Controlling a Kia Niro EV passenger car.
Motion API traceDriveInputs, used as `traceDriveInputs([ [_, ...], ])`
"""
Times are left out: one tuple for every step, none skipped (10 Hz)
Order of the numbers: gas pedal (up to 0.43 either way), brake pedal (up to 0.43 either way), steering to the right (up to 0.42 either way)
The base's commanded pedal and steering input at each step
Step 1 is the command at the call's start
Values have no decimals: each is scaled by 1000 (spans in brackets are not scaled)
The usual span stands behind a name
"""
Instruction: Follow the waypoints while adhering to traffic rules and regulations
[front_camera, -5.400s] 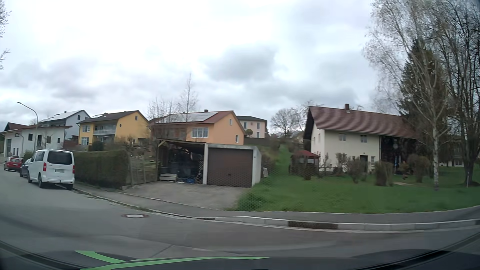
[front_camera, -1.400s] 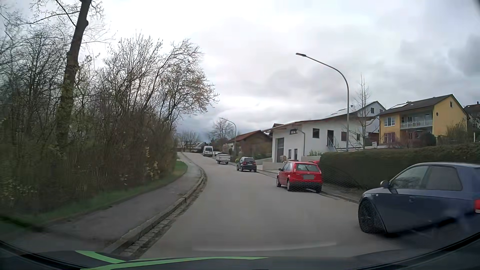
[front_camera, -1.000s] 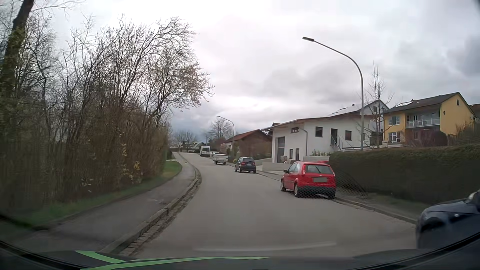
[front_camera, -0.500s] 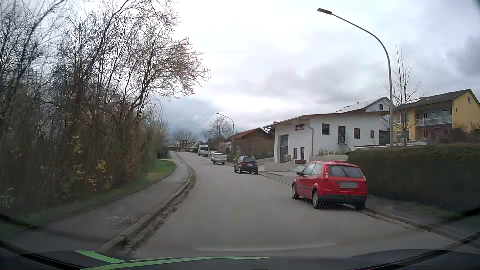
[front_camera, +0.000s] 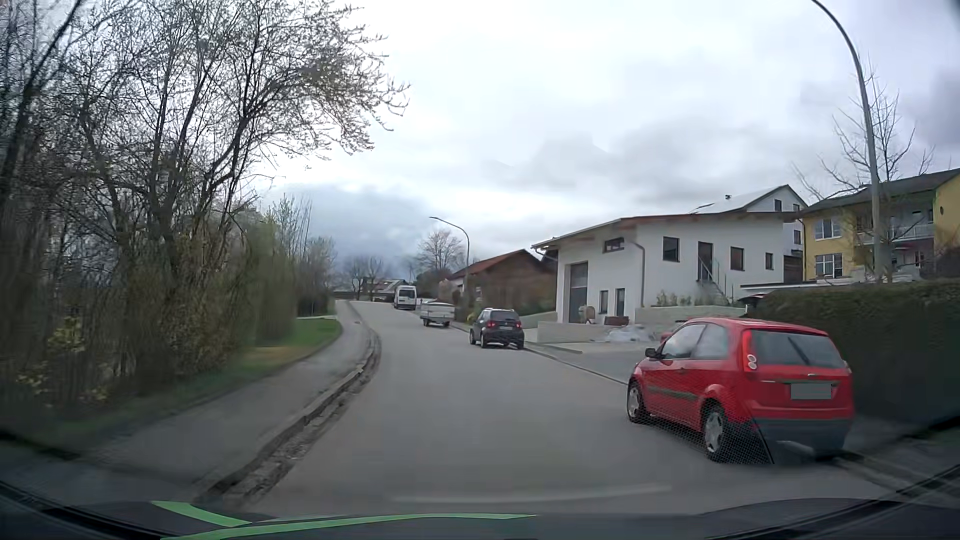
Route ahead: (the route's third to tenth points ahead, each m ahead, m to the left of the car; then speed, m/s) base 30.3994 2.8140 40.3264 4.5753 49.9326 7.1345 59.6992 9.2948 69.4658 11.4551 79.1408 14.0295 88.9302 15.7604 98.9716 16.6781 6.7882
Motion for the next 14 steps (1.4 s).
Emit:
traceDriveInputs([
  [138,0,-14],
  [138,0,-15],
  [138,0,-16],
  [138,0,-20],
  [138,0,-24],
  [150,0,-26],
  [150,0,-28],
  [150,0,-31],
  [150,0,-35],
  [157,0,-36],
  [157,0,-35],
  [157,0,-35],
  [157,0,-35],
  [157,0,-35],
])
